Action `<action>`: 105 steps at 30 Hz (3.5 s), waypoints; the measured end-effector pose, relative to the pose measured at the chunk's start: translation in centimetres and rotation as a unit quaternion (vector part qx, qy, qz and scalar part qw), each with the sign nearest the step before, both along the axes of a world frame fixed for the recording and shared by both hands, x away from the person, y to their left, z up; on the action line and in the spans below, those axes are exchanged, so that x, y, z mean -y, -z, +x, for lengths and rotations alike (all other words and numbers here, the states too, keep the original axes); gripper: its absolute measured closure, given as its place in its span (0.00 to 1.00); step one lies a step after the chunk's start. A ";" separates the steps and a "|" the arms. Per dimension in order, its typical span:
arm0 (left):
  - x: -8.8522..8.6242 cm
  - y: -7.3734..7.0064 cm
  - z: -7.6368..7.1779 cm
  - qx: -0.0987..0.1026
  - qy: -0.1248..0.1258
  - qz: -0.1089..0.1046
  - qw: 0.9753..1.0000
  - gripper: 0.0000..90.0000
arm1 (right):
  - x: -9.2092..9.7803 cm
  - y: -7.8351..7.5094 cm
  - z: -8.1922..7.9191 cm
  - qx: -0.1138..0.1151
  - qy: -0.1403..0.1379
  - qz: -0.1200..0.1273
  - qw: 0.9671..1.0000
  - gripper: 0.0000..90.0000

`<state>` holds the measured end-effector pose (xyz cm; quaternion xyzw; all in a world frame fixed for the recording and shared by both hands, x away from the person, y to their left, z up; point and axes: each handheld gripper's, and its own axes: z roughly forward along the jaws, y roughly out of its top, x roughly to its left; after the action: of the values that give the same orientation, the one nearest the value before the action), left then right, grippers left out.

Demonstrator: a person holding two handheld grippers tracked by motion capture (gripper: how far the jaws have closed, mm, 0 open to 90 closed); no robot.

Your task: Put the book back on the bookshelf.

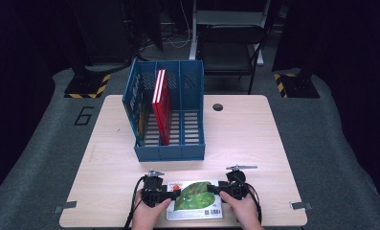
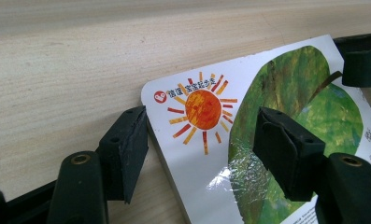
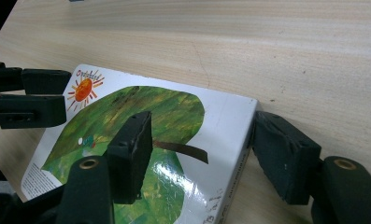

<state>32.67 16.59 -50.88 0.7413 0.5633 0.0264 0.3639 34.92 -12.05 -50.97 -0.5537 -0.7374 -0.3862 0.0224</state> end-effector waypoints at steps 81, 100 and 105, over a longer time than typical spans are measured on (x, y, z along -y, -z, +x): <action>0.0 -0.2 1.5 -0.025 0.018 -0.014 0.999 0.42 | 1.5 0.5 -1.0 -0.031 0.026 0.057 0.998 0.37; -1.0 -0.9 1.3 -0.027 -0.001 -0.025 0.999 0.48 | 0.8 0.0 -0.6 -0.028 0.026 0.065 0.997 0.39; -1.1 -1.0 1.4 -0.023 -0.001 -0.030 0.999 0.48 | 0.8 -0.2 -0.6 -0.029 0.029 0.069 0.997 0.39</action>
<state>34.03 17.69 -49.83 0.7298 0.5732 -0.0072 0.3724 34.36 -12.88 -50.81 -0.5826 -0.6920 -0.4203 0.0708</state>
